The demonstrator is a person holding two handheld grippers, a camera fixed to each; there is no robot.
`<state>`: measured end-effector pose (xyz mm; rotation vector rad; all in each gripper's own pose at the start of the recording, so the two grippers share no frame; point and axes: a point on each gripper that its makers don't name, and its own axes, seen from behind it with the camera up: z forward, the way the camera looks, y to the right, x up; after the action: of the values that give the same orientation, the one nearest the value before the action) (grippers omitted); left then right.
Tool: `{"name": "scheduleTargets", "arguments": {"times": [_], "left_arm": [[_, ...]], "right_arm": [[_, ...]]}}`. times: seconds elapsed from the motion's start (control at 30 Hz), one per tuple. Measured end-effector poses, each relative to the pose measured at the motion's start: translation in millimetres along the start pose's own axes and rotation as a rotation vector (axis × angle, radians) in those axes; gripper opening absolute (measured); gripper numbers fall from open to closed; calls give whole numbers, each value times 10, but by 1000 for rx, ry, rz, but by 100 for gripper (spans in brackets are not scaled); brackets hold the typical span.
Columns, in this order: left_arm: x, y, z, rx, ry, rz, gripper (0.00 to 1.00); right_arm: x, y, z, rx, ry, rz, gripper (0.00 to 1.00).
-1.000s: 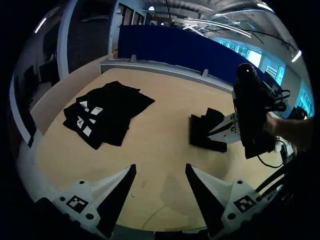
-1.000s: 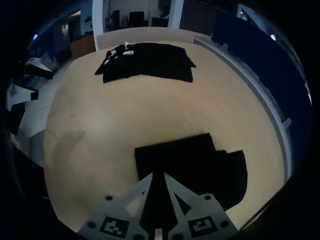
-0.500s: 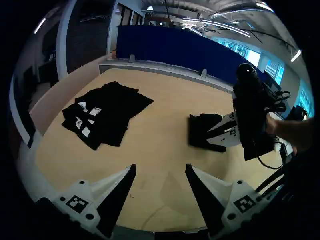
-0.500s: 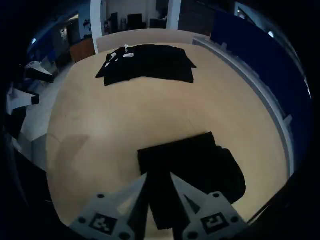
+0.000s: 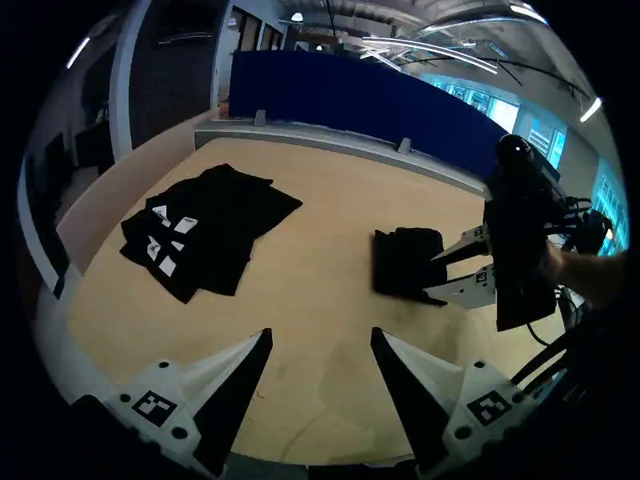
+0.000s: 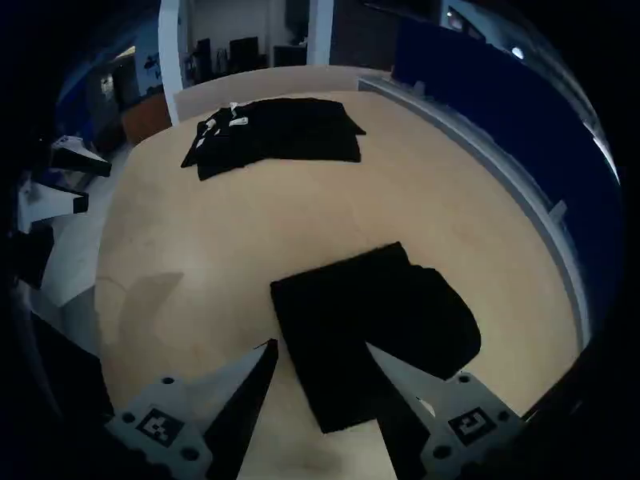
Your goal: Fold towel
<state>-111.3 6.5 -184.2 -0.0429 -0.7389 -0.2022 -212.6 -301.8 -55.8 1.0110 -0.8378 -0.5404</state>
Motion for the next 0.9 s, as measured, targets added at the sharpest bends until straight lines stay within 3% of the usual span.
{"name": "scheduleTargets", "arguments": {"times": [0.37, 0.63, 0.9], "left_arm": [[9, 77, 27, -16, 1, 4, 91], [0, 115, 32, -23, 1, 8, 91], [10, 119, 14, -22, 4, 6, 91]], "right_arm": [[-455, 19, -191, -50, -32, 90, 75], [-647, 25, -227, -70, -46, 141, 74], [-756, 44, -153, -88, -65, 172, 62]]}}
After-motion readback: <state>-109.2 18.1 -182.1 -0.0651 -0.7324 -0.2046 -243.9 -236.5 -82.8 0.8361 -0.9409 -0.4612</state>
